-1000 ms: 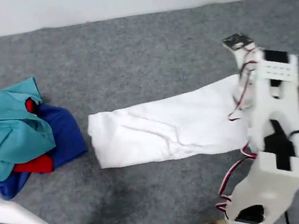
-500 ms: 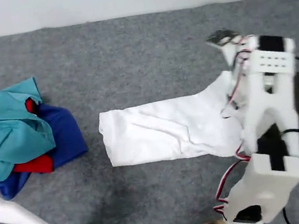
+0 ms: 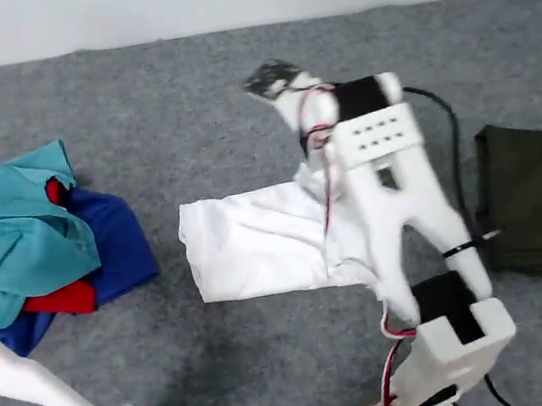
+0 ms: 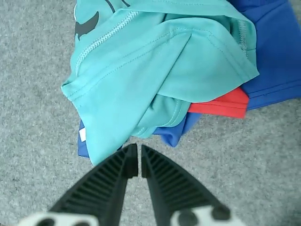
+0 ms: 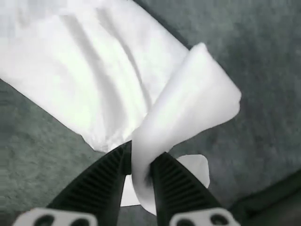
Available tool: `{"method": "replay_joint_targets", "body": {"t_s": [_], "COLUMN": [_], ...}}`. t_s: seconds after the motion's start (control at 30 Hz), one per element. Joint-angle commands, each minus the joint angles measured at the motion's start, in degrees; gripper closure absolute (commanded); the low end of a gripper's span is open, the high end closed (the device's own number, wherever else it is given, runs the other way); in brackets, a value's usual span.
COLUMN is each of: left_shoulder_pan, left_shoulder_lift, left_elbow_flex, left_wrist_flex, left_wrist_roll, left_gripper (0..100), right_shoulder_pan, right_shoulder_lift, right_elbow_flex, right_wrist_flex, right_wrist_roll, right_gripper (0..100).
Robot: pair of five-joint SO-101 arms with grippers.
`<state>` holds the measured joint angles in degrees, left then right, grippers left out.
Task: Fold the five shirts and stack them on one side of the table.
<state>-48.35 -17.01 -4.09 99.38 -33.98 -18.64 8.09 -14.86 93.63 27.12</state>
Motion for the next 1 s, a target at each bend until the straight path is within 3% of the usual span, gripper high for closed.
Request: {"method": "replay_joint_targets", "body": {"t_s": [0.0,0.27,0.8,0.97], "left_shoulder_pan": [0.1,0.1,0.1,0.1], "left_shoulder_lift": [-2.1,-2.1,-2.1,-2.1], "left_elbow_flex": [-0.1,-0.1,0.1,3.8], "left_wrist_flex": [1.0,1.0,1.0,0.9], "left_wrist_roll": [-0.2,-0.2,-0.1,-0.1], "left_gripper": [98,98,98,98], "right_shoulder_pan": [-3.7,-9.9,-18.2,-21.4], "right_shoulder_lift": [0.7,9.3,13.3,18.4], "right_elbow_flex": [-3.3,-3.3,-5.1,-12.7], "right_wrist_flex": [-4.4,-12.9,-17.9,-14.3], "right_wrist_roll": [-2.9,-4.1,-5.2,-5.2], "right_gripper": [98.8,98.8,98.3,83.3]}}
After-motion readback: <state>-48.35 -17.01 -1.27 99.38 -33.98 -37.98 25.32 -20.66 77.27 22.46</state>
